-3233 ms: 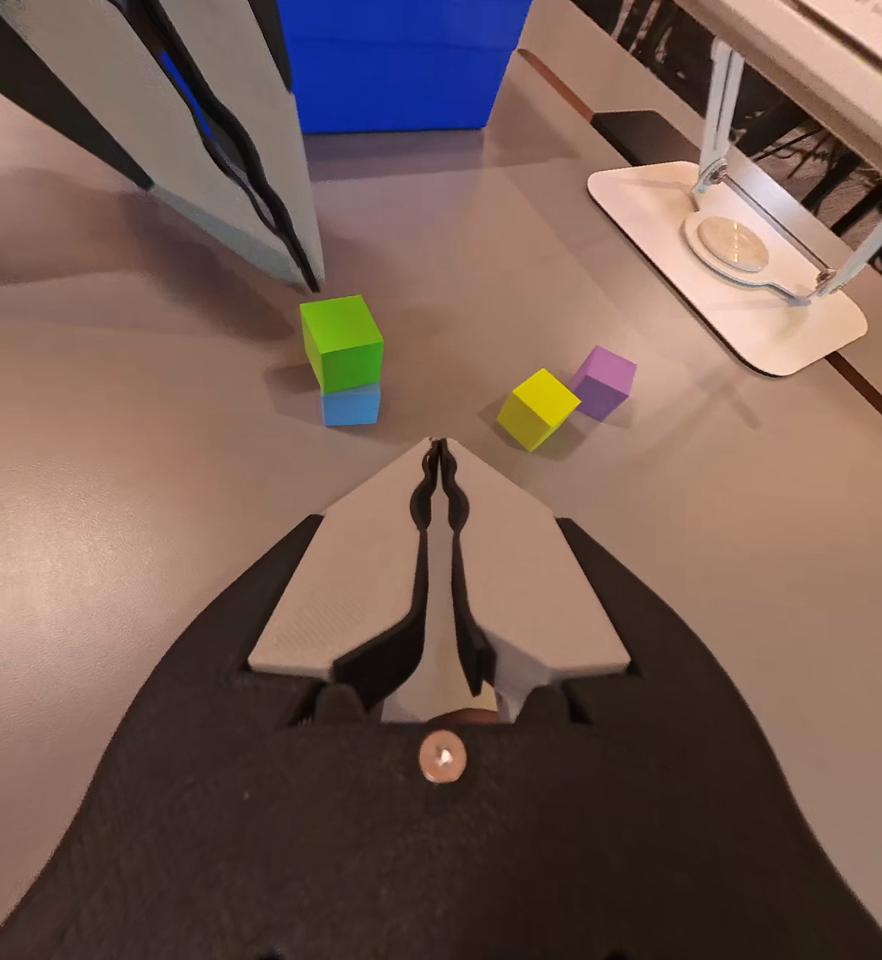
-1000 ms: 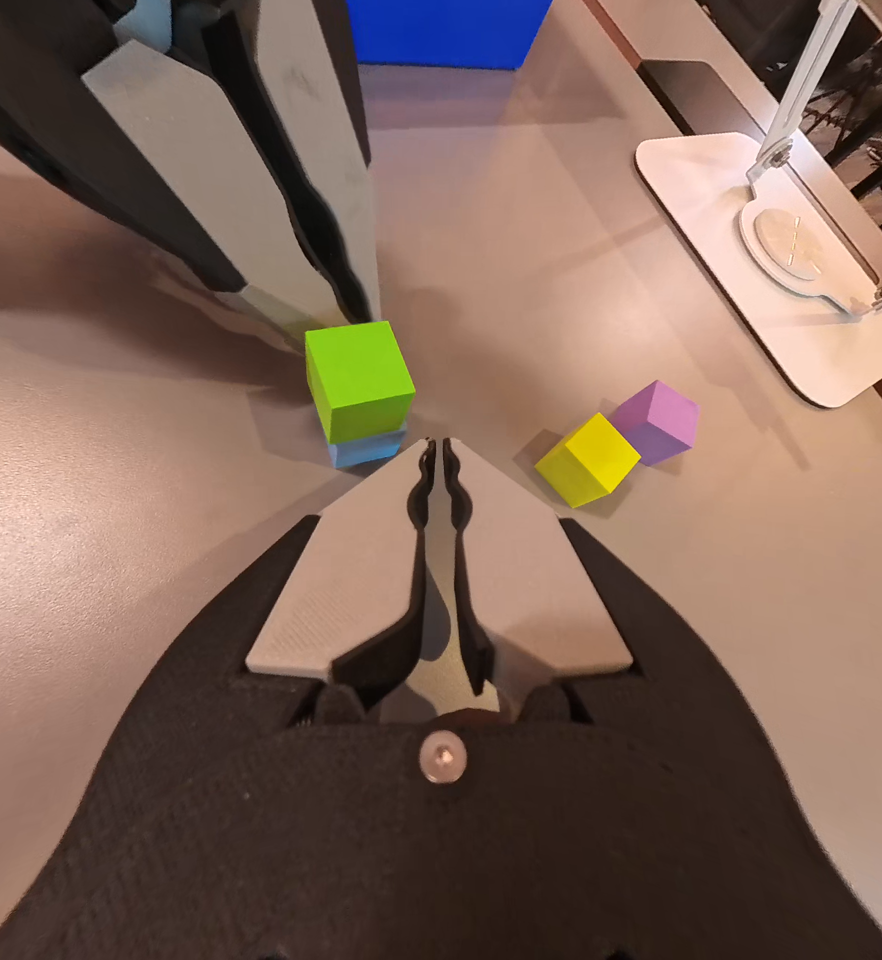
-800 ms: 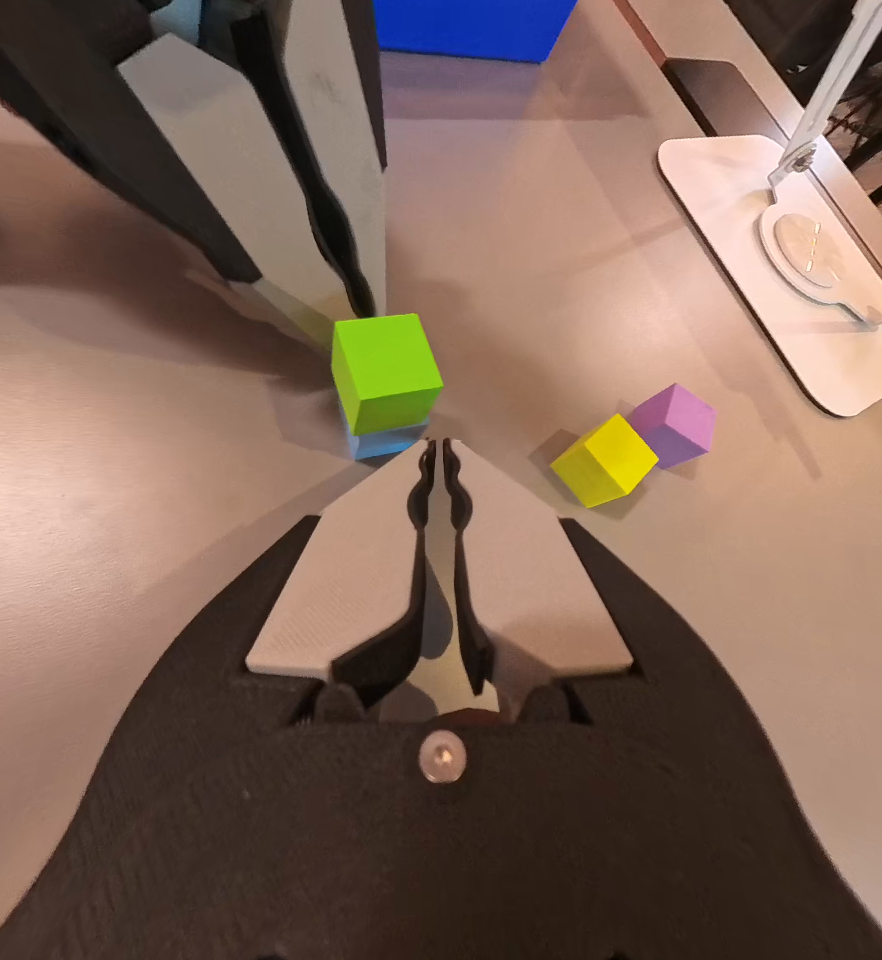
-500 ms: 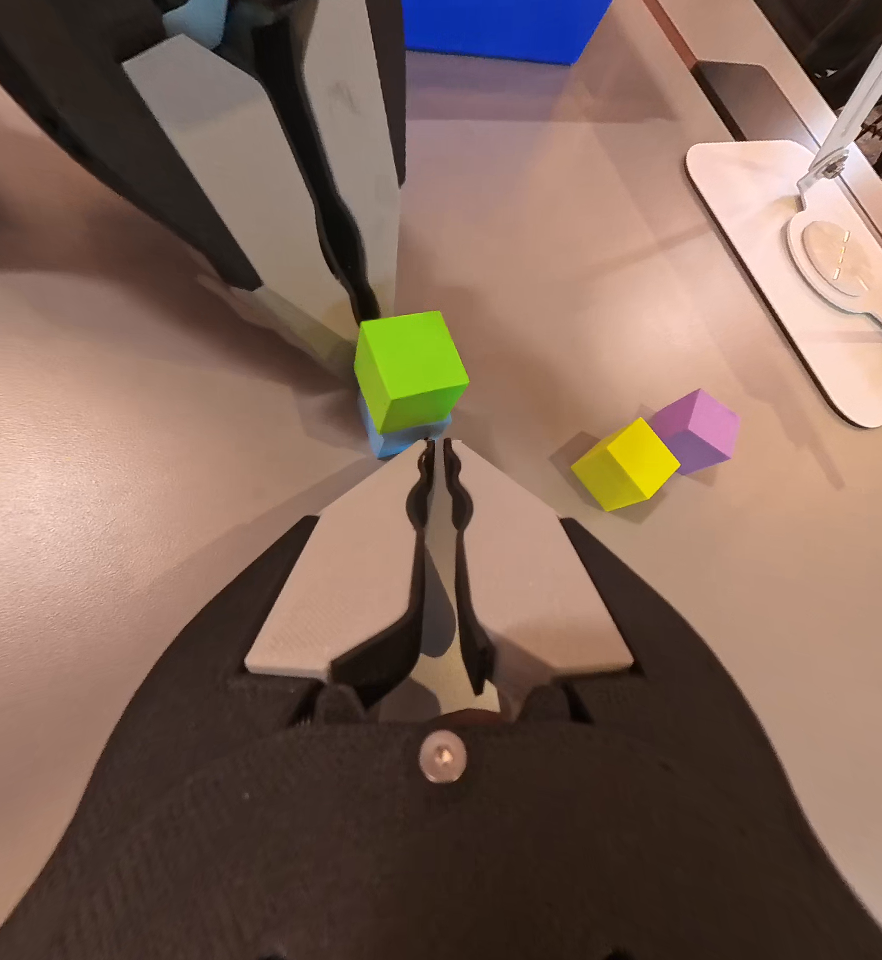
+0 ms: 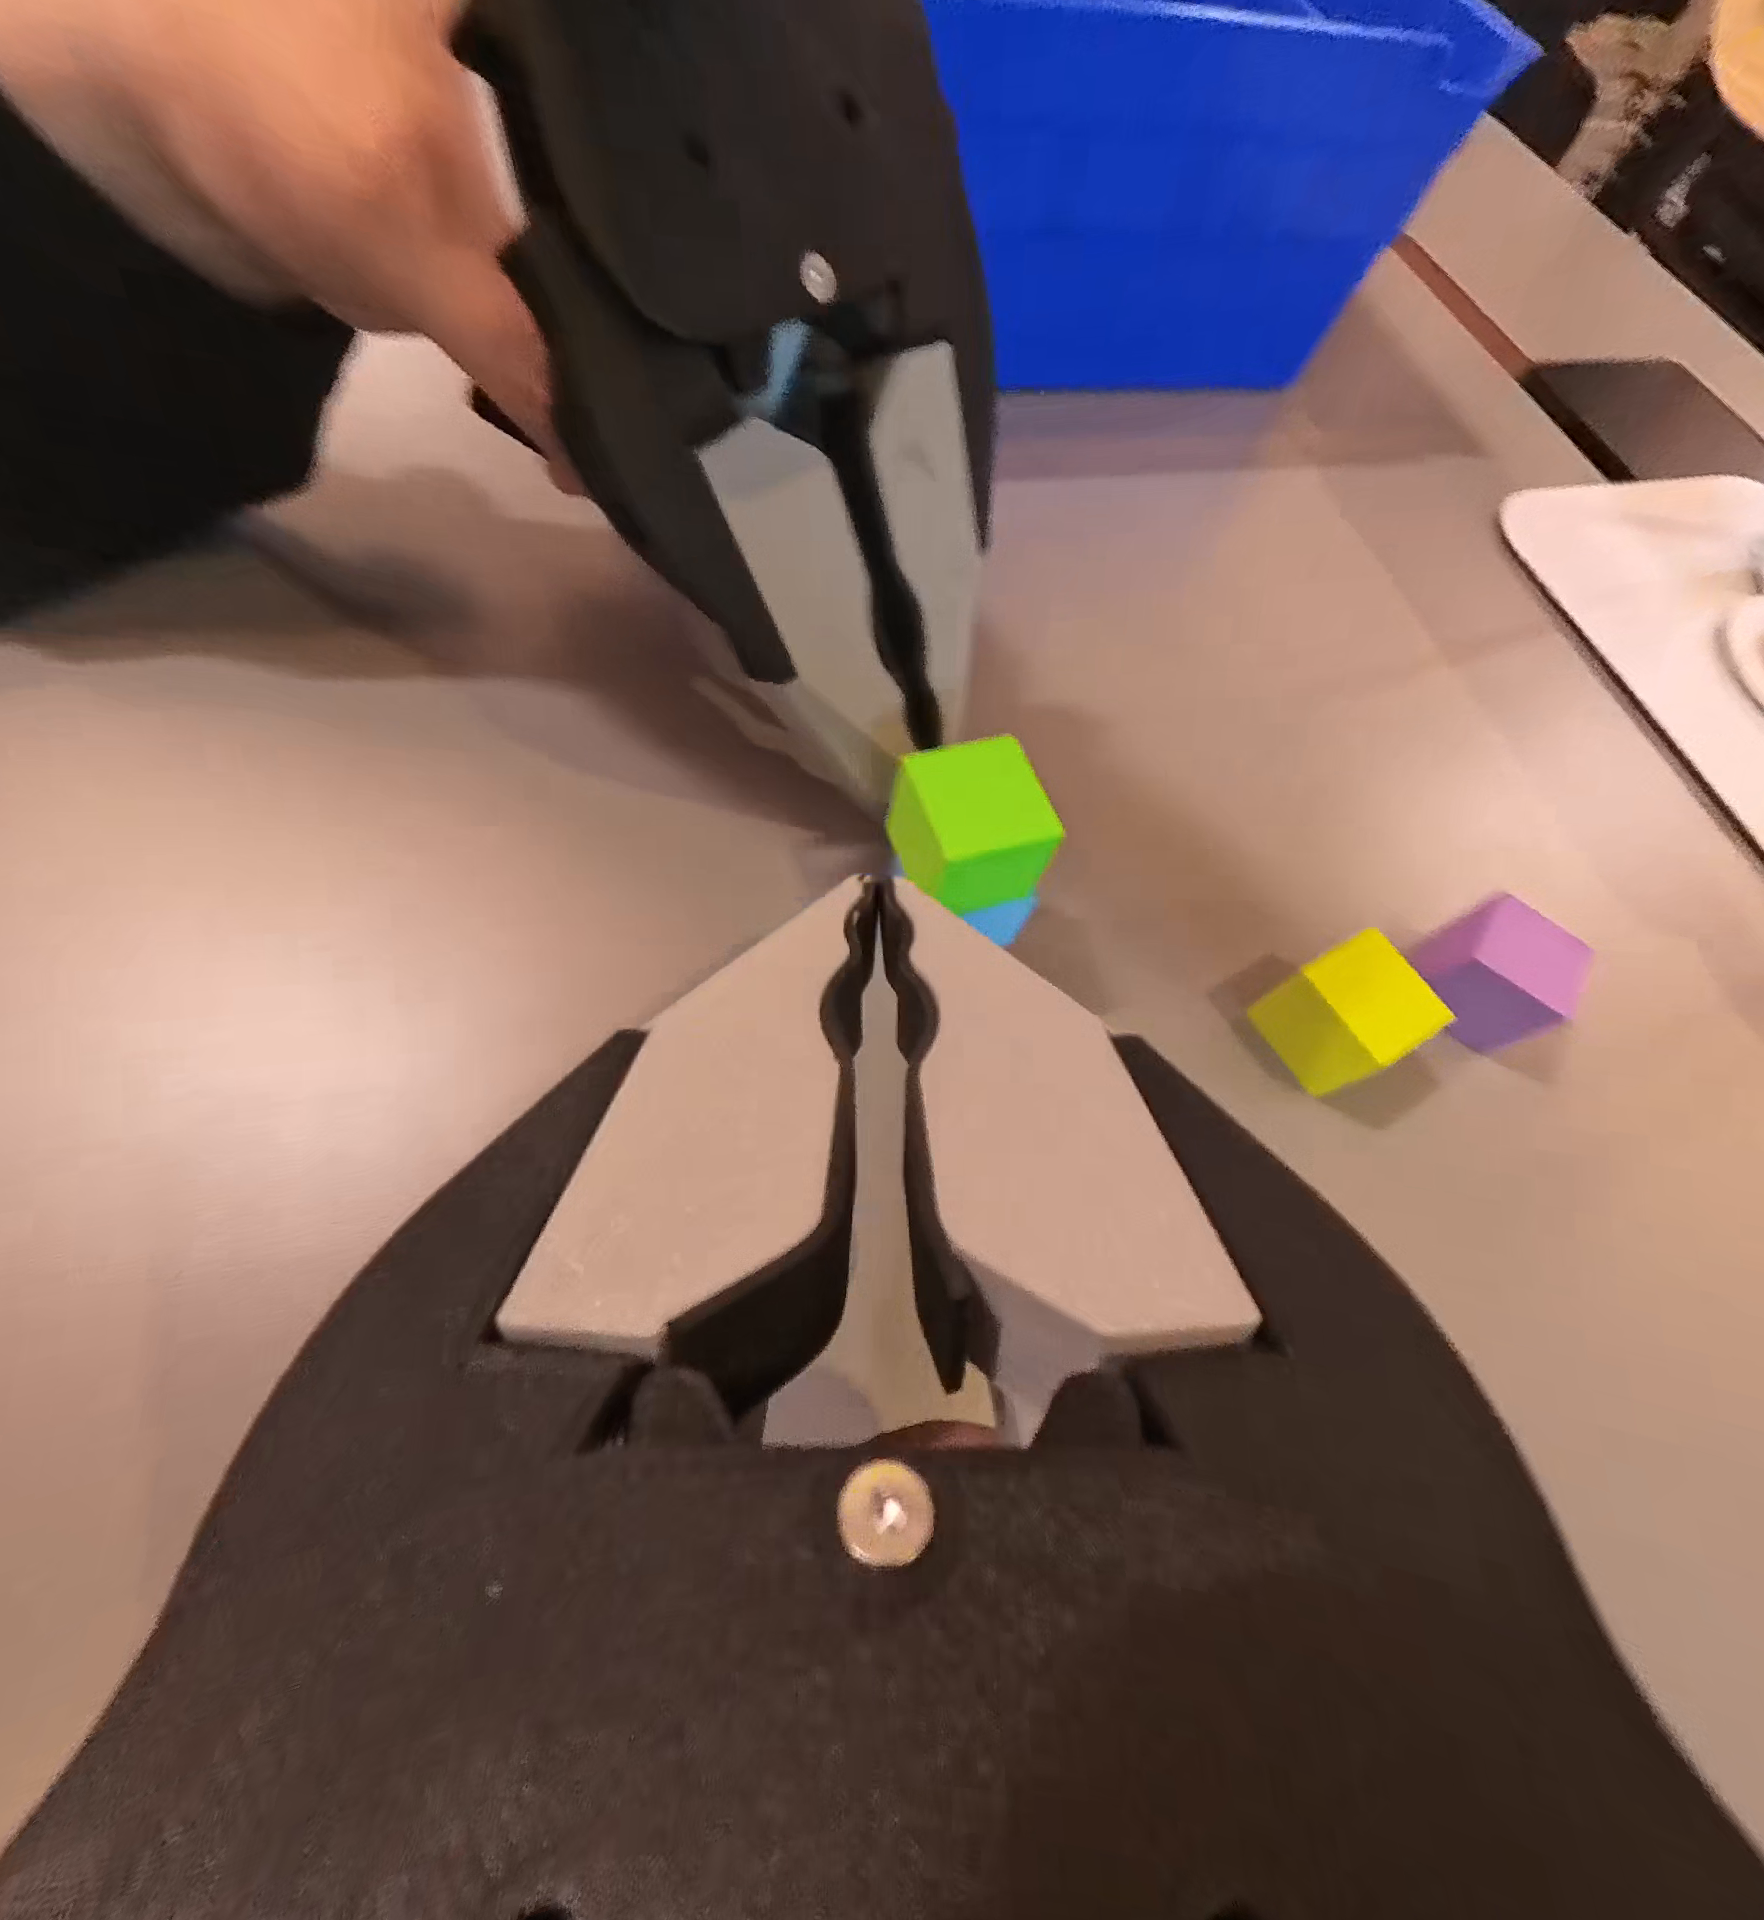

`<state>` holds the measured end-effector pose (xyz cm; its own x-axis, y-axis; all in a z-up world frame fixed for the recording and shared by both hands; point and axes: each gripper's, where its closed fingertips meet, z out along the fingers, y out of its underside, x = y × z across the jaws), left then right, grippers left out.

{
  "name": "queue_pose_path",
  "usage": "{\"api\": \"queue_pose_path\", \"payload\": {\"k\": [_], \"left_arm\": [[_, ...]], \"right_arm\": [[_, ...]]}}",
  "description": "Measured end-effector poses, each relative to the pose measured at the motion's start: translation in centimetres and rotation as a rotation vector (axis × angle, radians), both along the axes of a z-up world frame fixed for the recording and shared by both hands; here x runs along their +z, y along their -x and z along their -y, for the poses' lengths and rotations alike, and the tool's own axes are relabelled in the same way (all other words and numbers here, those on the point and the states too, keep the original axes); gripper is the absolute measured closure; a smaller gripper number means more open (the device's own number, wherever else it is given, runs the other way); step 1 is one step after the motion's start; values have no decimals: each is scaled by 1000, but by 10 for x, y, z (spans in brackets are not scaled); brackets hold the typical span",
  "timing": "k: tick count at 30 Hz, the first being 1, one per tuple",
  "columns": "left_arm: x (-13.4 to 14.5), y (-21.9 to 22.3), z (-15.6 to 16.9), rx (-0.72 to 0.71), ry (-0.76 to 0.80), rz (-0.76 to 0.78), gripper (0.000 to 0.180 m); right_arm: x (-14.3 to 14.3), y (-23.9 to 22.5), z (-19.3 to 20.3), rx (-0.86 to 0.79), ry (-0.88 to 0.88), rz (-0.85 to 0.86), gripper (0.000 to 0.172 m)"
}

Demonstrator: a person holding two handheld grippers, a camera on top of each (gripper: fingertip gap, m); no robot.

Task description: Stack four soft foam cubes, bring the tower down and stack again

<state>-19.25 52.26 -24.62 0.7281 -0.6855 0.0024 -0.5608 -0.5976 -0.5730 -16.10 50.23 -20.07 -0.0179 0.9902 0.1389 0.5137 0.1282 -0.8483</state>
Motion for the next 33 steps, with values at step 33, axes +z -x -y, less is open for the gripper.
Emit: {"api": "queue_pose_path", "payload": {"k": [33], "left_arm": [[21, -2, -13, 39, -118, 23, 180]], "right_arm": [[-8, 18, -5, -73, -108, 17, 168]]}}
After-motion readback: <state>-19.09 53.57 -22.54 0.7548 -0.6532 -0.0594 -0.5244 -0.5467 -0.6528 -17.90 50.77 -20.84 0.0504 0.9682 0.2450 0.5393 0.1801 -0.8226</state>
